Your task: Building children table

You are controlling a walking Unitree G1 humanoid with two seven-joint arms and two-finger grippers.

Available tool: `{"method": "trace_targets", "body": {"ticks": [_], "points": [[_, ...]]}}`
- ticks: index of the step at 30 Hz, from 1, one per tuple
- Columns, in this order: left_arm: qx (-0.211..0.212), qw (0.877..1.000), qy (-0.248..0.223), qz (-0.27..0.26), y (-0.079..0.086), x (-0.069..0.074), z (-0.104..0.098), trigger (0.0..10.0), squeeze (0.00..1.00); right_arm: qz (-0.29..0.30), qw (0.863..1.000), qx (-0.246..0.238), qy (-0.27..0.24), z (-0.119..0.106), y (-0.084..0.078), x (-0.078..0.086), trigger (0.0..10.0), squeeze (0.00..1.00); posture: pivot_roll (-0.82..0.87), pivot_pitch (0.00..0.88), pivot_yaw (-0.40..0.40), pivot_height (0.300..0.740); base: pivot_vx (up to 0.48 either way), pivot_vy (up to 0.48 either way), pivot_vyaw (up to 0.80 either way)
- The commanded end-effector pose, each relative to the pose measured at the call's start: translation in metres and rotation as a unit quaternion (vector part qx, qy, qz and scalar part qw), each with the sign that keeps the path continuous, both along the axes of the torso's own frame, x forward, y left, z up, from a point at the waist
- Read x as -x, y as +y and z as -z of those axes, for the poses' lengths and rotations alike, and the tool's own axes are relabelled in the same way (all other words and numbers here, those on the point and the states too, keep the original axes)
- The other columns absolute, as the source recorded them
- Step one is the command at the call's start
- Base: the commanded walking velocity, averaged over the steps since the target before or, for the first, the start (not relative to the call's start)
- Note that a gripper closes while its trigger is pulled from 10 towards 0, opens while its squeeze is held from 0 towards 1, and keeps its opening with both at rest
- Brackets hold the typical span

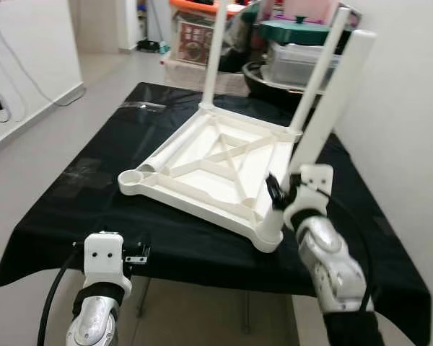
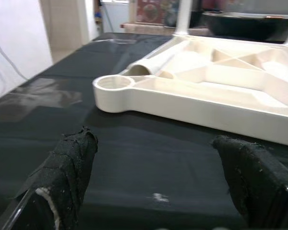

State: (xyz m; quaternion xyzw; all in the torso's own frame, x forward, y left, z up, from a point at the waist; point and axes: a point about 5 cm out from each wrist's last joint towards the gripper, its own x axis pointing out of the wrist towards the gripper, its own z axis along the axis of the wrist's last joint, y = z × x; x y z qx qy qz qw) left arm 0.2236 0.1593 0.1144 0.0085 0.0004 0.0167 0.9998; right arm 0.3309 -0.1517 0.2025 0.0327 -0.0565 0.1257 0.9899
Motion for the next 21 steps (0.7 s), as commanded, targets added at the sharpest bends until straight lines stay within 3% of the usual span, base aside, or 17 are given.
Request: {"method": "trace_targets", "body": {"ticks": [1,4,5,7,10,11,12,13,14,17,18,20,21], "points": [[0.004,1.0,0.004,0.001,-0.001,0.0,0.001,10.0,0.0,-0.066,0.998,-0.016,0.004,-0.002,0.007,0.002,10.0,0.0,0.22,0.0,-0.148,0.74,0.0,0.0,0.0],[0.004,1.0,0.002,0.007,-0.005,-0.001,0.0,10.0,0.0,-0.25,0.964,0.092,0.0,0.013,0.02,0.012,10.0,0.0,0.23,0.0,-0.156,0.74,0.0,0.0,0.0],[0.004,1.0,0.002,0.007,-0.005,-0.001,0.0,10.0,0.0,-0.25,0.964,0.092,0.0,0.013,0.02,0.012,10.0,0.0,0.23,0.0,-0.156,0.74,0.0,0.0,0.0],[0.004,1.0,0.0,0.004,-0.005,-0.001,0.0,10.0,0.0,-0.323,0.937,0.126,0.033,0.032,0.027,0.018,10.0,0.0,0.24,0.0,-0.166,0.74,0.0,0.0,0.0],[0.004,1.0,-0.002,0.002,-0.005,-0.002,-0.001,10.0,0.0,-0.363,0.918,0.148,0.061,0.05,0.036,0.019,10.0,0.0,0.25,0.0,-0.169,0.74,0.0,0.0,0.0],[0.004,1.0,-0.002,0.002,-0.005,-0.002,-0.001,10.0,0.0,-0.363,0.918,0.148,0.061,0.05,0.036,0.019,10.0,0.0,0.25,0.0,-0.169,0.74,0.0,0.0,0.0],[0.004,1.0,-0.002,0.003,-0.005,-0.002,-0.001,10.0,0.0,-0.358,0.918,0.151,0.073,0.057,0.041,0.015,8.5,0.0,0.25,0.0,-0.166,0.74,0.0,0.0,0.0],[0.003,1.0,-0.002,0.003,-0.005,-0.002,-0.001,10.0,0.0,-0.359,0.918,0.151,0.081,0.061,0.043,0.012,8.5,0.0,0.25,0.0,-0.166,0.74,0.0,0.0,0.0],[0.003,1.0,-0.002,0.003,-0.005,-0.001,-0.001,10.0,0.0,-0.338,0.924,0.151,0.096,0.065,0.044,0.006,3.1,0.0,0.25,0.0,-0.166,0.74,0.0,0.0,0.0],[0.002,1.0,-0.002,0.003,-0.004,-0.001,-0.001,10.0,0.0,-0.324,0.928,0.151,0.107,0.068,0.045,0.003,3.1,0.0,0.25,0.0,-0.166,0.74,0.0,0.0,0.0],[0.002,1.0,-0.002,0.001,-0.003,-0.002,-0.001,10.0,0.0,-0.216,0.957,0.136,0.136,0.075,0.039,-0.013,0.0,0.0,0.25,0.0,-0.165,0.74,0.0,0.0,0.0],[0.001,1.0,-0.002,0.001,-0.002,-0.002,-0.001,10.0,0.0,-0.112,0.974,0.116,0.159,0.082,0.029,-0.022,0.0,0.0,0.25,0.0,-0.162,0.74,0.0,0.0,0.0],[0.001,1.0,-0.002,0.001,-0.002,-0.002,-0.001,10.0,0.0,-0.112,0.974,0.116,0.159,0.082,0.029,-0.022,0.0,0.0,0.25,0.0,-0.162,0.74,0.0,0.0,0.0]]}}
